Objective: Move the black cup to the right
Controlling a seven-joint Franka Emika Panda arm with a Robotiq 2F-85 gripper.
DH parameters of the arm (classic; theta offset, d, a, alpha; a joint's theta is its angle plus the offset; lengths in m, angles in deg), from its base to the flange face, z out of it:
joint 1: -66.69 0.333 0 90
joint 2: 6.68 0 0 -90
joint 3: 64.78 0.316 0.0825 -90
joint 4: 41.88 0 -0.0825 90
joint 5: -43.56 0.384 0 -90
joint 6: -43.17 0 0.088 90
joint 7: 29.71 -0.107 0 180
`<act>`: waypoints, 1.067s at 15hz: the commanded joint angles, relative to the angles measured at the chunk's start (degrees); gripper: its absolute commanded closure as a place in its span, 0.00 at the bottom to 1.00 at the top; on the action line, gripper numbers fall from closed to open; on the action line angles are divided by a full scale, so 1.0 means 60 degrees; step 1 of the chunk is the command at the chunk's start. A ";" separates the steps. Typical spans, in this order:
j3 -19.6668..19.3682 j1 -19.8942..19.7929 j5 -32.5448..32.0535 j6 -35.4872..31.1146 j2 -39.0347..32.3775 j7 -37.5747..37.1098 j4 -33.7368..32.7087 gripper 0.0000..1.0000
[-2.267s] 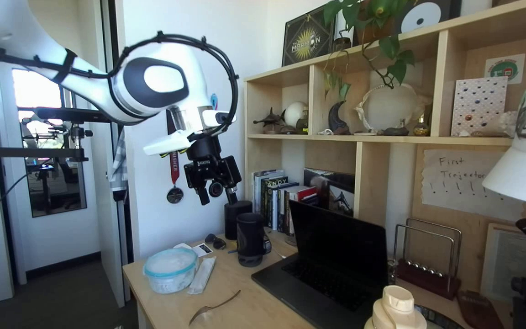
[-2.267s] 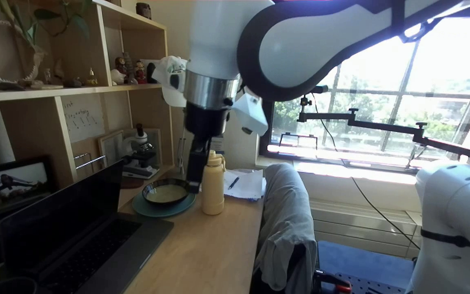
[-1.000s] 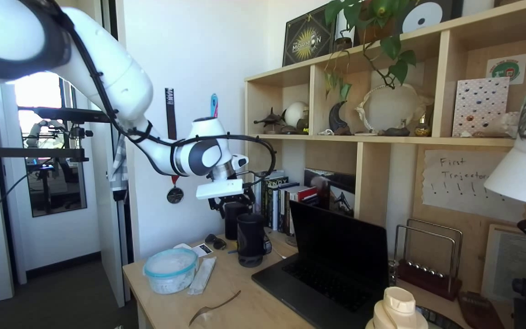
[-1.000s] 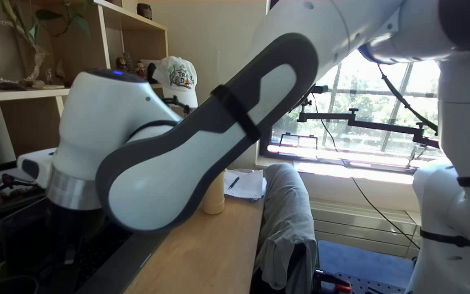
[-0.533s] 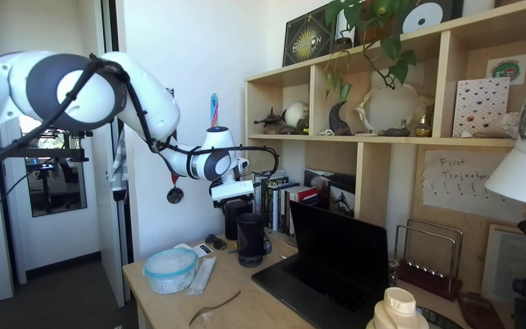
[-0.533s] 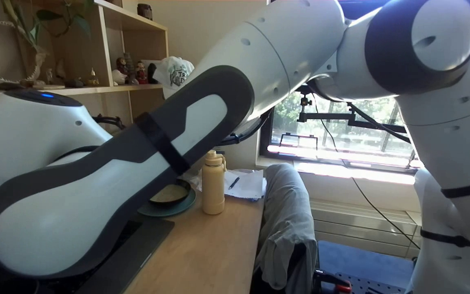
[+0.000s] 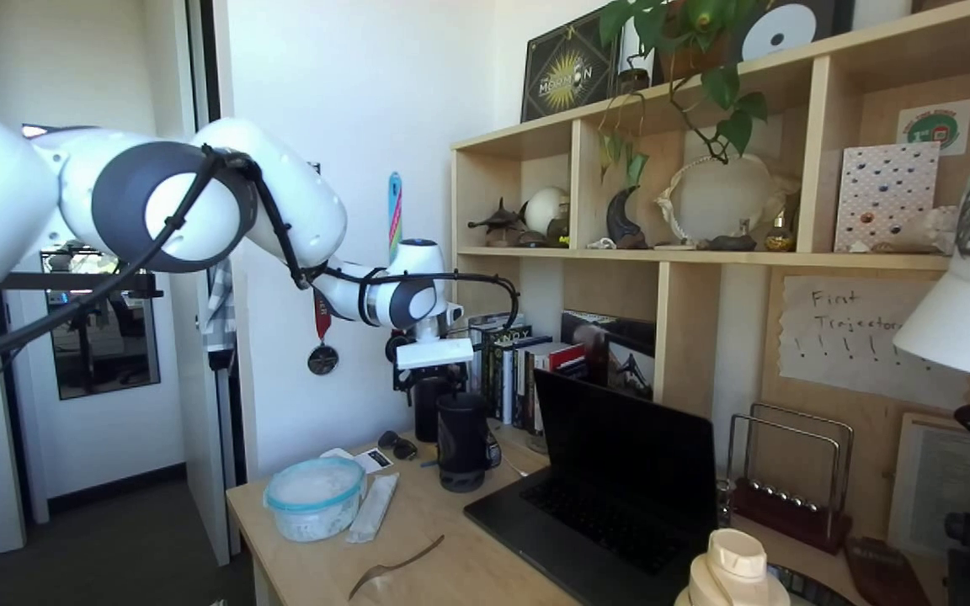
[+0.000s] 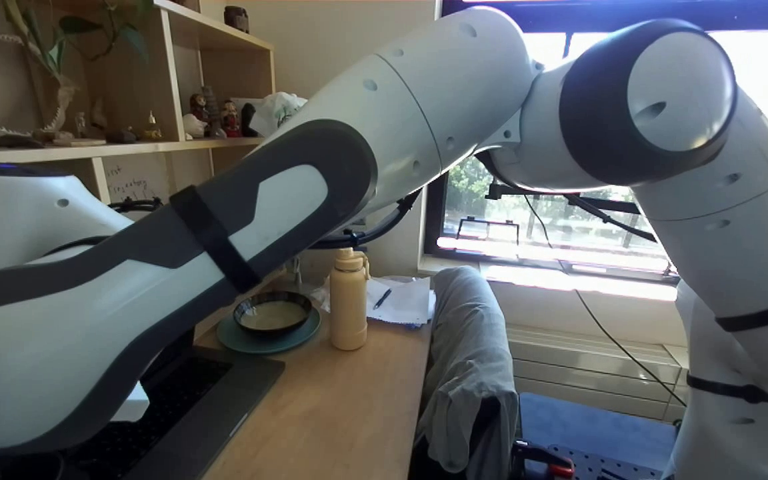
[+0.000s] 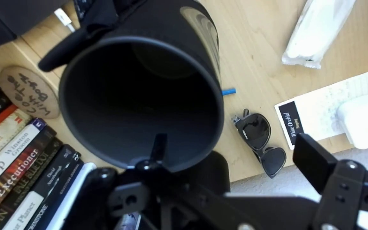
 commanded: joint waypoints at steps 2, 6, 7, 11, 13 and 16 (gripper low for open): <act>-0.0081 0.0136 0.0214 0.0722 -0.0528 0.0294 -0.0615 0.00; -0.0125 0.0169 0.0184 0.0836 -0.0747 0.0185 -0.0674 0.42; -0.0142 0.0171 0.0170 0.0844 -0.0773 0.0170 -0.0694 0.49; -0.0321 0.0236 0.0038 0.1082 -0.0735 0.0084 -0.0858 0.81; -0.0383 0.0251 0.0004 0.1219 -0.0690 0.0069 -0.0973 0.94; -0.0392 0.0271 0.0035 0.1385 -0.0656 0.0075 -0.1194 0.99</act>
